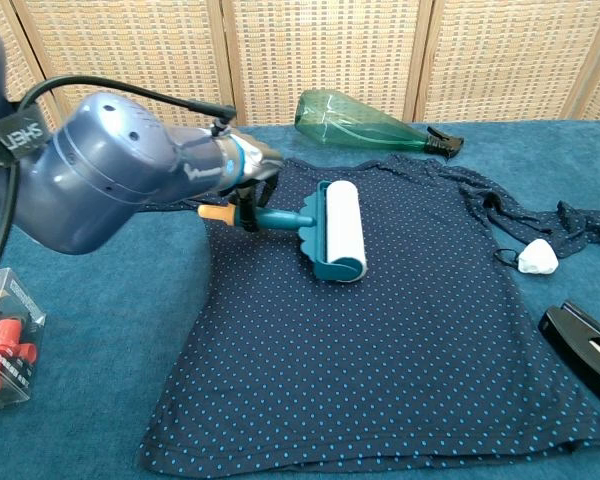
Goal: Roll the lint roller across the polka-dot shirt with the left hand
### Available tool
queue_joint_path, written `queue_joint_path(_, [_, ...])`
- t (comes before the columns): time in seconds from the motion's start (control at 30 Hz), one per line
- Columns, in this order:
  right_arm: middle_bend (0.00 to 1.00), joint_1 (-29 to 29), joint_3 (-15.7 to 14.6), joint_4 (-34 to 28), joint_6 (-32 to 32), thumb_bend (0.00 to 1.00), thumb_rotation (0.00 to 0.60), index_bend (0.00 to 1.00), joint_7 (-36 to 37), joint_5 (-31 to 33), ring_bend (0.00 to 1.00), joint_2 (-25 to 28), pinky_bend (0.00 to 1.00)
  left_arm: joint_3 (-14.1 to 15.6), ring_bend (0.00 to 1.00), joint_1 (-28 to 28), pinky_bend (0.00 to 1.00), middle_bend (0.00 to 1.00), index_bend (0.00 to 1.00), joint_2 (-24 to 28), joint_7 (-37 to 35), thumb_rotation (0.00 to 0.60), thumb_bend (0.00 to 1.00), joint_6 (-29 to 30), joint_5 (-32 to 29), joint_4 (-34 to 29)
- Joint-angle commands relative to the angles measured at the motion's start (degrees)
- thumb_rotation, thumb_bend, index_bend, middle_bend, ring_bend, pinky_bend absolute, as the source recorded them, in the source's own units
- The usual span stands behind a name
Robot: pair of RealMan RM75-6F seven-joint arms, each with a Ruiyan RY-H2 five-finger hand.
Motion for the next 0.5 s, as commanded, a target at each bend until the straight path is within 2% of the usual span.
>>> queue_joint_path(0.03, [0.0, 0.0, -0.1, -0.1, 0.1, 0.11, 0.6, 0.0, -0.2, -0.2, 0.0, 0.0, 0.0, 0.7, 0.73, 1.0, 0.71, 0.85, 0.87, 0.9, -0.2, 0.6, 0.45, 0.1, 0.3, -0.6])
queue_joint_path(0.27, [0.0, -0.1, -0.6, -0.9, 0.7, 0.11, 0.6, 0.0, -1.4, -1.2, 0.0, -0.2, 0.0, 3.4, 0.73, 5.8, 0.71, 0.85, 0.87, 5.4, -2.5, 0.6, 0.45, -0.1, 1.8, -2.8])
queue_joint_path(0.5, [0.0, -0.1, -1.4, -1.8, 1.1, 0.11, 0.6, 0.0, -3.0, -2.7, 0.0, -0.5, 0.0, 6.1, 0.73, 11.4, 0.71, 0.85, 0.87, 12.4, -7.9, 0.6, 0.45, -0.2, 7.9, -8.0])
